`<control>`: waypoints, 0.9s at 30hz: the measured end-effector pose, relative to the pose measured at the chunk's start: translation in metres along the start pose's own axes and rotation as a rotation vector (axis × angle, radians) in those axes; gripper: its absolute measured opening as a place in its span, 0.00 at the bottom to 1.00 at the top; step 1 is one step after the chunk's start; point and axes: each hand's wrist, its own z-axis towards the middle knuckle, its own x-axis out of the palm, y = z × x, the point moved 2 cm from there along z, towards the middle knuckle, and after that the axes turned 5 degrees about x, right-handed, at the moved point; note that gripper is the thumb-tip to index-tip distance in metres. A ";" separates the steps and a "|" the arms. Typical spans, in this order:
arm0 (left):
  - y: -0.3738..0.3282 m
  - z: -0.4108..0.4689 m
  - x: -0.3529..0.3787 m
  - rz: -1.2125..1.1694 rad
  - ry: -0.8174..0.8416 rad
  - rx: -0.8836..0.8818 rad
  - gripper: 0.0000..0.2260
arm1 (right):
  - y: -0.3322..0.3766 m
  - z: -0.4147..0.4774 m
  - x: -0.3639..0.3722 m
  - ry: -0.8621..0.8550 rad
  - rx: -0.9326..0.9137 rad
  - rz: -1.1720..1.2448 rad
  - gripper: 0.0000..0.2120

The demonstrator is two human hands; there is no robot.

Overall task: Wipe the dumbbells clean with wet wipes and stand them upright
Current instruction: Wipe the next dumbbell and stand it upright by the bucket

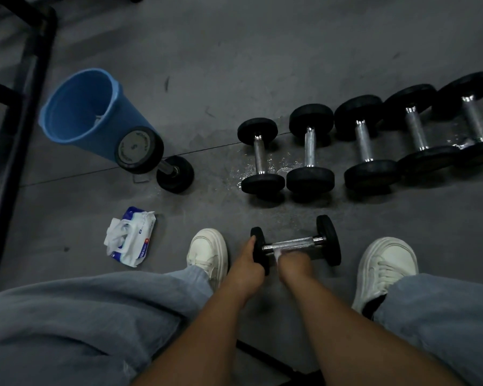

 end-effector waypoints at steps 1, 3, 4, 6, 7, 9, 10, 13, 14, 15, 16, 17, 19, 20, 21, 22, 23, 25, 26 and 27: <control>0.001 0.001 0.000 0.005 -0.002 0.000 0.36 | -0.004 -0.001 0.003 0.100 0.130 0.041 0.12; 0.003 0.002 0.000 0.015 -0.005 0.000 0.36 | -0.008 -0.001 0.004 0.153 0.241 0.192 0.08; 0.003 0.002 0.000 0.016 -0.008 -0.004 0.36 | -0.007 0.002 0.003 0.116 0.230 0.293 0.07; 0.003 0.003 0.001 0.016 -0.014 -0.009 0.36 | -0.005 0.002 -0.002 0.038 0.216 0.560 0.07; 0.002 0.002 0.002 0.020 -0.024 -0.010 0.36 | -0.005 -0.002 -0.006 0.015 0.261 0.708 0.08; -0.005 0.001 0.004 0.053 -0.073 0.007 0.34 | -0.010 -0.004 -0.009 -0.054 0.332 0.871 0.09; -0.009 -0.002 0.005 0.066 -0.104 0.026 0.31 | -0.012 -0.004 -0.010 -0.077 0.357 0.898 0.07; -0.017 -0.007 0.009 0.053 -0.157 0.081 0.25 | -0.006 -0.007 -0.016 0.006 0.422 1.108 0.08; -0.016 -0.006 0.009 0.051 -0.158 0.079 0.24 | -0.004 -0.006 -0.019 0.018 0.441 1.213 0.09; -0.014 -0.005 0.009 0.035 -0.170 0.077 0.23 | -0.003 -0.004 -0.022 0.006 0.450 1.279 0.10; -0.013 -0.004 0.009 0.014 -0.218 0.064 0.22 | -0.006 -0.003 -0.023 -0.011 0.457 1.316 0.11; -0.011 -0.005 0.010 -0.014 -0.304 0.045 0.20 | -0.009 -0.003 -0.022 -0.009 0.460 1.326 0.12; -0.010 -0.013 0.018 -0.091 -0.469 -0.067 0.10 | -0.013 -0.002 -0.018 0.059 0.458 1.348 0.13; -0.009 -0.016 0.028 -0.191 -0.470 -0.154 0.05 | -0.012 -0.002 -0.017 0.093 0.460 1.366 0.12; -0.008 -0.017 0.042 -0.357 -0.388 -0.238 0.01 | -0.012 0.000 -0.017 0.114 0.463 1.375 0.12; -0.007 -0.015 0.057 -0.540 -0.266 -0.305 0.06 | -0.011 0.003 -0.020 0.120 0.461 1.394 0.11; -0.004 -0.012 0.069 -0.681 -0.171 -0.349 0.10 | -0.011 0.007 -0.023 0.098 0.467 1.407 0.11; -0.006 0.001 0.077 -0.815 -0.140 -0.392 0.13 | -0.017 0.013 -0.030 0.026 0.483 1.420 0.10; -0.008 0.010 0.077 -0.858 -0.147 -0.412 0.14 | -0.020 0.015 -0.032 0.008 0.490 1.407 0.10; -0.009 0.019 0.077 -0.909 -0.138 -0.436 0.14 | -0.023 0.015 -0.032 0.008 0.493 1.395 0.09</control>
